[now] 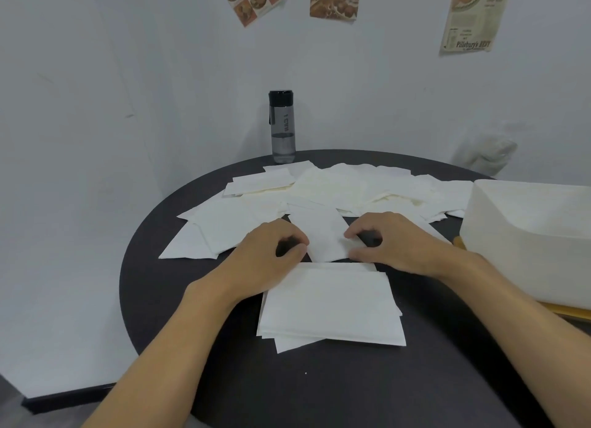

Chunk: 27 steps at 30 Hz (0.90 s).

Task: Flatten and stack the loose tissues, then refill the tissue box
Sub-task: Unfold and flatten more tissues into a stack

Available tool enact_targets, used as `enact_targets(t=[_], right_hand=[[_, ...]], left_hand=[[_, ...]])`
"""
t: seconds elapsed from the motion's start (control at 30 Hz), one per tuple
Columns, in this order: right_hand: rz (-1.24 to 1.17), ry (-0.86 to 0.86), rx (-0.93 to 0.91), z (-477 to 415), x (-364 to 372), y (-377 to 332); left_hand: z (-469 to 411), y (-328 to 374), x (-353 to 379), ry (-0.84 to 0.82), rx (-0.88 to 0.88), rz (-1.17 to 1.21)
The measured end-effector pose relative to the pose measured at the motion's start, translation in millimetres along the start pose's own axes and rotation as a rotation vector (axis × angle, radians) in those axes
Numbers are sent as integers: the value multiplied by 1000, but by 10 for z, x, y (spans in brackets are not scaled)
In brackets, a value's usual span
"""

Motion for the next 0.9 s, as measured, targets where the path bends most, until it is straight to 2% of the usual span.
enact_targets(t=[0.1,0.3,0.53,0.7,0.9], right_hand=[[-2,10,7,-24,-3,13],[86,53,-97,-34,15,-49],[145,-47,-92,-36,-34,-71],[149,47,-118,-24,-41,-92],[43,132,-61,-41,22,-76]], left_hand=[[1,-6,35,-35,22,-40],[2,-11,66,-39,56,-57],[-5,-28,83,-29,45,-75],[-2,-14,88,-24,39,-70],[4,-6,90,11,39,-19]])
Point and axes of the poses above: each hand's wrist, its own z-axis away from the middle knuckle, its own x-axis out of the palm, y = z × x, the point moved 2 cm from there along -z, towards the middle knuckle, and after that the axes turned 7 degrees about y, right-handed, at the moved point
